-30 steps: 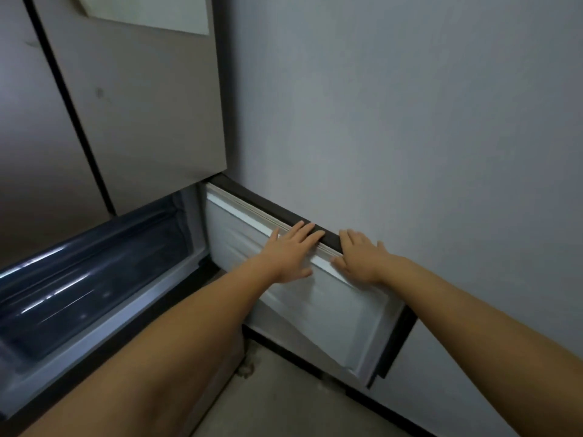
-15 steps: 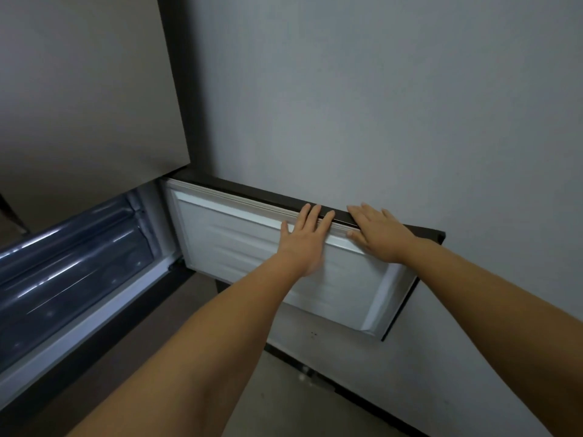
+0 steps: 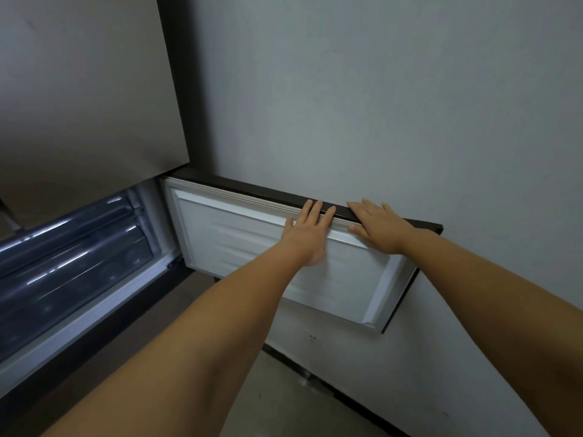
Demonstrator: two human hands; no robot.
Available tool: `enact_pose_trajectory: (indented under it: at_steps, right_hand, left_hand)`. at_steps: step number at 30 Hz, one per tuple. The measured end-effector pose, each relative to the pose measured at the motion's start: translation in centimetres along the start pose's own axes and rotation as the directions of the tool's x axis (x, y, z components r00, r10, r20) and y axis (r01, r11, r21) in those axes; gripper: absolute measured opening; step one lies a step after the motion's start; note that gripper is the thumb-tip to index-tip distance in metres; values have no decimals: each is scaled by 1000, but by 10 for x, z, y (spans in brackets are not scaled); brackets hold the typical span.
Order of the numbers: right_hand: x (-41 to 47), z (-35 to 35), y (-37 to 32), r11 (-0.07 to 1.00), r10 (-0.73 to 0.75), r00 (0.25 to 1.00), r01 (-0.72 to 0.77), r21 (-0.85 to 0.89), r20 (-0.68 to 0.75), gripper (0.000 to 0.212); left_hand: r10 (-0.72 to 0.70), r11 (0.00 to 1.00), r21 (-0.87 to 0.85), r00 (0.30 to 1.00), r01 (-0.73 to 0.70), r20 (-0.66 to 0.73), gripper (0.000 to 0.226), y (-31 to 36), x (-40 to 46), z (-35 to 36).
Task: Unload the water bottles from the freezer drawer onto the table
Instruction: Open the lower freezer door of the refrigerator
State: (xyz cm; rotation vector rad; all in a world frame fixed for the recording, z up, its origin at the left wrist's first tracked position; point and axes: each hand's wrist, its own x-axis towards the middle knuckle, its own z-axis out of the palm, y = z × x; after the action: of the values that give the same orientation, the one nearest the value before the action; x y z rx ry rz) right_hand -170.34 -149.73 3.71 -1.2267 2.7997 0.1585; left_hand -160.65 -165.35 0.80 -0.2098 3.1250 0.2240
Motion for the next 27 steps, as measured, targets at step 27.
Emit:
enact_pose_trajectory:
  at_steps: [27]
  right_hand:
    - [174, 82, -407, 282, -469, 788, -295, 913, 399, 25]
  left_hand:
    - [-863, -406, -903, 266, 139, 429, 18, -333, -249, 49]
